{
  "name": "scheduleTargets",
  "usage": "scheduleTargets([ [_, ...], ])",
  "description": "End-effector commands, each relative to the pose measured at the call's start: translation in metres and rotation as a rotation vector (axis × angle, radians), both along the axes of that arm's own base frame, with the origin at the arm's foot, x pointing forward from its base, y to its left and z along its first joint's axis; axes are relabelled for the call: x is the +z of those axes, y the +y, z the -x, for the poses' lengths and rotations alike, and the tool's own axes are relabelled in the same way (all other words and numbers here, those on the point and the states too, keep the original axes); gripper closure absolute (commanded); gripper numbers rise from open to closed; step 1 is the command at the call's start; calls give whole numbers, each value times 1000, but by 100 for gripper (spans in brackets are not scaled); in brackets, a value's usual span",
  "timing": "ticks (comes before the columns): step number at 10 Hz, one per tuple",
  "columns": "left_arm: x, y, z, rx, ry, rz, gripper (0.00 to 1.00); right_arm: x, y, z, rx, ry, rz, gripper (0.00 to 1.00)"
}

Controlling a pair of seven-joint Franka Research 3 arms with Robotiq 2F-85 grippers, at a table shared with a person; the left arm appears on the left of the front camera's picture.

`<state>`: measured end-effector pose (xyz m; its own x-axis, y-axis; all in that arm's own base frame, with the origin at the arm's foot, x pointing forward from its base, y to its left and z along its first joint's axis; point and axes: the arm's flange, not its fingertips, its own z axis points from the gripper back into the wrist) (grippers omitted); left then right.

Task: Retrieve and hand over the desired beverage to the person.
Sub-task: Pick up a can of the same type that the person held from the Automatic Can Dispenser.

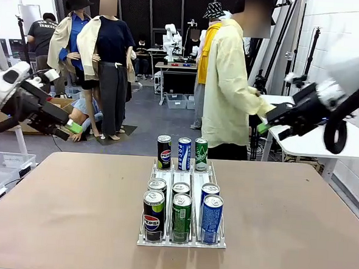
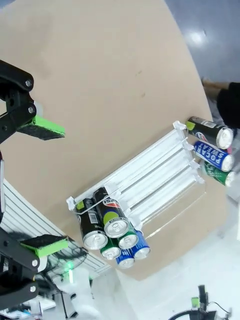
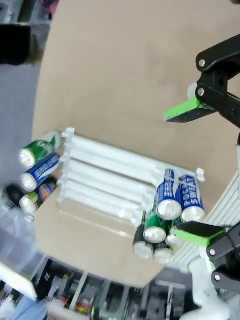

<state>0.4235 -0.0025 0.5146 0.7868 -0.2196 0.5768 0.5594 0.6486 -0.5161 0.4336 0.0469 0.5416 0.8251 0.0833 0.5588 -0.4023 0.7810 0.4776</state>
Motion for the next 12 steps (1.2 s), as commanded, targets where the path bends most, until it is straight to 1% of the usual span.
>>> scheduleTargets([
  [1, -7, 34, -9, 16, 11, 138, 0, 1, -42, 12, 38, -5, -195, 0],
  [3, -17, 81, -5, 66, -15, 291, 0, 4, -83, 30, 54, -40, -334, 0],
  [5, -16, 101, 7, 96, -52, 362, 0, -5, -113, 43, 14, -37, -399, 0],
  [7, -9, 101, 11, 93, -72, 346, 0, -25, -137, 52, -5, -48, -465, 0],
  [8, -7, 102, 12, 93, -72, 347, 0, -36, -141, 54, 5, -29, -470, 0],
  [9, -8, 101, 11, 92, -68, 342, 0, -41, -146, 56, 2, -34, -493, 0],
  [10, -9, 99, 12, 88, -63, 330, 0, -43, -149, 62, 8, -58, -520, 0],
  [11, -8, 98, 11, 89, -63, 331, 0, -43, -150, 64, 12, -62, -527, 0],
  [12, -8, 99, 13, 92, -67, 330, 0, -48, -151, 65, 12, -50, -532, 0],
])
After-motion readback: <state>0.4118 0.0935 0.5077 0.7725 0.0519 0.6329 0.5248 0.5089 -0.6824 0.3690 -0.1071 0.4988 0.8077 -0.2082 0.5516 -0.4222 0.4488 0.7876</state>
